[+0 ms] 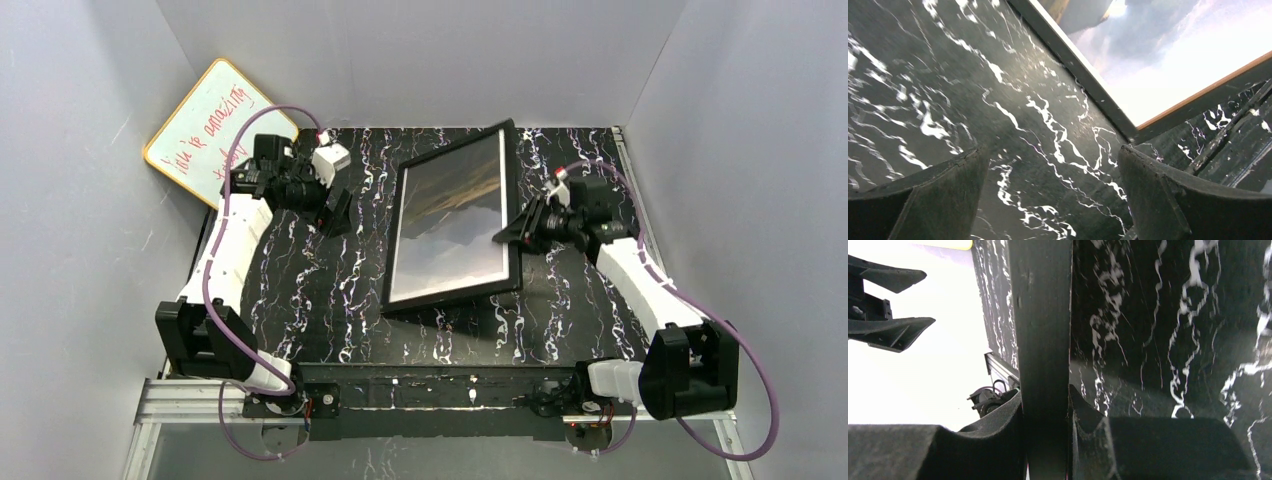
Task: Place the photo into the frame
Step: Turn over the photo frame at the center of the board.
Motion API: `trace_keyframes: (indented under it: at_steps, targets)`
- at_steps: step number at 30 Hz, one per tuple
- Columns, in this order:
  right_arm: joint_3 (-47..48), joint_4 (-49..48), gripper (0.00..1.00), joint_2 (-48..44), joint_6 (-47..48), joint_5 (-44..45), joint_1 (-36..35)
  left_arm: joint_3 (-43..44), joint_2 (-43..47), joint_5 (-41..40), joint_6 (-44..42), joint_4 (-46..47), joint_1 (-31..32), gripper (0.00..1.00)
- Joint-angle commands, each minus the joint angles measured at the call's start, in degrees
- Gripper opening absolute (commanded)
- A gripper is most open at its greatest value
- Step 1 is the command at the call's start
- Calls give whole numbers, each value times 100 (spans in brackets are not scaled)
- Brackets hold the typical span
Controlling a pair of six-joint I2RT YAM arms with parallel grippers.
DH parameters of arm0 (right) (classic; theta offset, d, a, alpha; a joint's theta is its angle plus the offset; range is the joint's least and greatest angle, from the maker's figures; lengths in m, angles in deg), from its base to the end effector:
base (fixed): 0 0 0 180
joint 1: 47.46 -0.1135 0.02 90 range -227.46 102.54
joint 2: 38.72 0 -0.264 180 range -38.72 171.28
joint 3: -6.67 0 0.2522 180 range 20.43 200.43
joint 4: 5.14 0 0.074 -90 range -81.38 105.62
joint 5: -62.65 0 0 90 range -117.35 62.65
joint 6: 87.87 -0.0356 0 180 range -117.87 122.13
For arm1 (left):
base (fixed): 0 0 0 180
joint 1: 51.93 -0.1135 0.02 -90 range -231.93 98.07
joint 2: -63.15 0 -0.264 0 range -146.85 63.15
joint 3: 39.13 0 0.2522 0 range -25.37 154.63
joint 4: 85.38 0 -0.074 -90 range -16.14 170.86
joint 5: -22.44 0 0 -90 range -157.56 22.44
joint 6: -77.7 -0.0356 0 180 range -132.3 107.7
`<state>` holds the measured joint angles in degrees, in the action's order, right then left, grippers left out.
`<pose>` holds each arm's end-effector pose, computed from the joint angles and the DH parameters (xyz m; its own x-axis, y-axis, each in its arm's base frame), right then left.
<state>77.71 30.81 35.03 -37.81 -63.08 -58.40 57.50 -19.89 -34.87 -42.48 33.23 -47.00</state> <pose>0.2694 0.0732 0.2907 -0.8566 0.3652 -0.3645 -0.0676 0.6209 0.7810 0.3002 -0.0452 0.3578 -0.4200 0.4609 -0.7818 0.7460 0.6659 -0.0082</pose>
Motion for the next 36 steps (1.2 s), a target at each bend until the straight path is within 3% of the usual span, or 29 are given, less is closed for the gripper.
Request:
trace_keyframes:
  at_steps: [1, 6, 12, 16, 24, 25, 26, 27, 31, 36]
  targets:
    - [-1113, -2044, 19, -528, -699, -264, -3, -844, 311, -28, 324, 308, -97, 98]
    - [-1715, -2831, 24, -224, -539, -759, 4, -1599, 692, -225, 120, 647, -139, 98]
    - [-2017, -3056, 27, 593, -193, -1440, 3, -2065, 688, -355, 65, 841, -257, 98]
    - [-2179, -3032, 39, 767, -39, -1176, -2, -2212, 544, -653, 282, 1063, -285, 98]
    - [-1654, -1793, 59, 1097, 746, -429, -5, -2289, 315, -1072, 659, 1443, -317, 98]
    - [-1571, -1636, 68, 1111, 837, -295, -5, -2308, 322, -1079, 710, 1499, -318, 98]
    - [-1472, -1449, 93, 1125, 928, -142, -5, -2321, 324, -1068, 736, 1535, -325, 98]
    - [-1360, -1253, 98, 1146, 1012, 71, -5, -2323, 324, -1059, 752, 1581, -327, 98]
    - [-937, -581, 99, 1099, 1188, 890, -5, -2325, 300, -1158, 907, 1753, -349, 98]
    - [-394, 208, 99, 1002, 1381, 2718, -5, -2461, 268, -1356, 1311, 2283, -423, 98]
